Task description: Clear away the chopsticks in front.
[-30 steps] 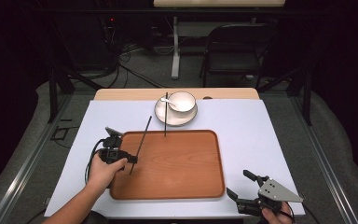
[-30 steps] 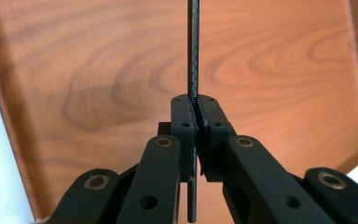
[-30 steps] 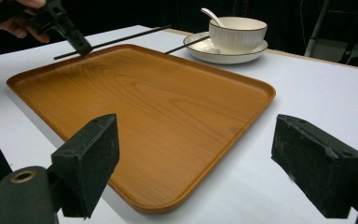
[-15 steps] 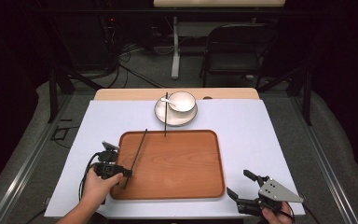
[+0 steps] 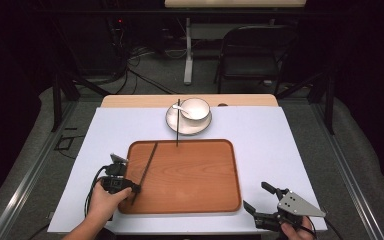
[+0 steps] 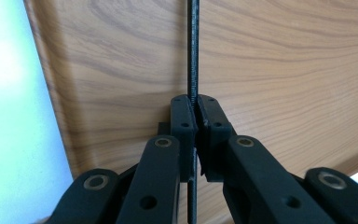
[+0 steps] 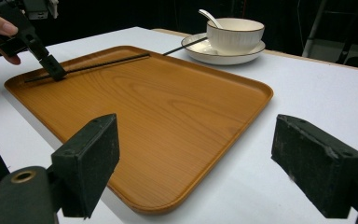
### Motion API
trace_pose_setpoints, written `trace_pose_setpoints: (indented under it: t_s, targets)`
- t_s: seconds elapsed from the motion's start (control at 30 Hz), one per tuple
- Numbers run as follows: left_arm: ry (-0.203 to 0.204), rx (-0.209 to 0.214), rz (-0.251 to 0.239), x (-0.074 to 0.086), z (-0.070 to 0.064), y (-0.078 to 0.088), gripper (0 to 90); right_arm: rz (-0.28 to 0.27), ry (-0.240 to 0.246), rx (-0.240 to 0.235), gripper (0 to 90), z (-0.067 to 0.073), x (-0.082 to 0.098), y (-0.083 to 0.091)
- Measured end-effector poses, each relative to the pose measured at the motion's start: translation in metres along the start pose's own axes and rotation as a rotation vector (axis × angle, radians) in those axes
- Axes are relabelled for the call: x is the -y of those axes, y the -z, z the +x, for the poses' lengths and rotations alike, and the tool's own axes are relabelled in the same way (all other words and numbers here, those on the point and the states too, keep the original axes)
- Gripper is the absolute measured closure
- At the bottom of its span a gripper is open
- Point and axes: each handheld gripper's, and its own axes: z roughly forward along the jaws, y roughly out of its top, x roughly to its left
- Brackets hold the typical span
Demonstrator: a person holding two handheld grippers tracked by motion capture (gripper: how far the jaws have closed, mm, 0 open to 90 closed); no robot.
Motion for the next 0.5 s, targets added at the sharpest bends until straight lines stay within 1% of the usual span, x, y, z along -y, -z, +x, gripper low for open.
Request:
trace_pose_setpoints:
  t_s: [0.5]
  targets:
    - [0.001, 0.013, -0.011, -0.0005, -0.0001, 0.0006, 83.1, -0.001, 0.002, -0.001, 14.4, 0.0003, 0.0000, 0.0000]
